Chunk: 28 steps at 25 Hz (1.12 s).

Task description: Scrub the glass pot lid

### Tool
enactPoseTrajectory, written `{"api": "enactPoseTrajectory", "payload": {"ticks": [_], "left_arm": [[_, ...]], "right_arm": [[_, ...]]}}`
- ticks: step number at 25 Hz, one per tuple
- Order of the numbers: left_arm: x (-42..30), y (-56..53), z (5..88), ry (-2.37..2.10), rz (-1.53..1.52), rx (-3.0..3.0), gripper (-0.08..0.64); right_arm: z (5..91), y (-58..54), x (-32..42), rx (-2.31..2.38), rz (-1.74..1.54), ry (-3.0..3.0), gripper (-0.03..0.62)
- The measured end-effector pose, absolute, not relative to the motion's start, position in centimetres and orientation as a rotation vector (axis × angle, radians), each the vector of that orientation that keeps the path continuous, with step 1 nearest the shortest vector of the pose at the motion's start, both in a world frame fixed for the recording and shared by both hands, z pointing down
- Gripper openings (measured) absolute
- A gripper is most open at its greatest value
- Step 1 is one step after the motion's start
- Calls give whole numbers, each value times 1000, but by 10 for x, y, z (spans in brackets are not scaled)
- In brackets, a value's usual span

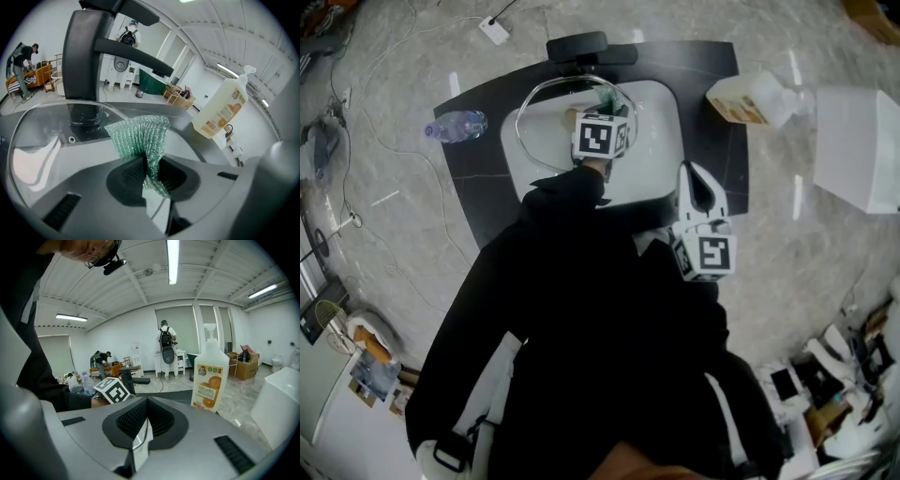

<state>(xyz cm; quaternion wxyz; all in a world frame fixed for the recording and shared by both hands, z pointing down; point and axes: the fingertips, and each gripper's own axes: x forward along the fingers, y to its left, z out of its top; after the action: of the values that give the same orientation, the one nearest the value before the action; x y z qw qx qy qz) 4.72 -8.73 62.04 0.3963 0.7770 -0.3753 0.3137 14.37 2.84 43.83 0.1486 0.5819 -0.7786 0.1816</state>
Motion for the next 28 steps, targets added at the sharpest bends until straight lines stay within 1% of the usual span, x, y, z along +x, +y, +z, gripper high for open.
{"api": "enactPoseTrajectory", "payload": {"ticks": [7, 18, 28], "left_arm": [[63, -76, 621, -870, 795, 1979, 60], [65, -60, 606, -810, 732, 1973, 58], [32, -44, 571, -840, 617, 2002, 58]], "right_arm": [[435, 32, 147, 1691, 516, -2232, -8], [428, 39, 145, 1706, 497, -2222, -8], [424, 39, 117, 1644, 466, -2283, -8]]}}
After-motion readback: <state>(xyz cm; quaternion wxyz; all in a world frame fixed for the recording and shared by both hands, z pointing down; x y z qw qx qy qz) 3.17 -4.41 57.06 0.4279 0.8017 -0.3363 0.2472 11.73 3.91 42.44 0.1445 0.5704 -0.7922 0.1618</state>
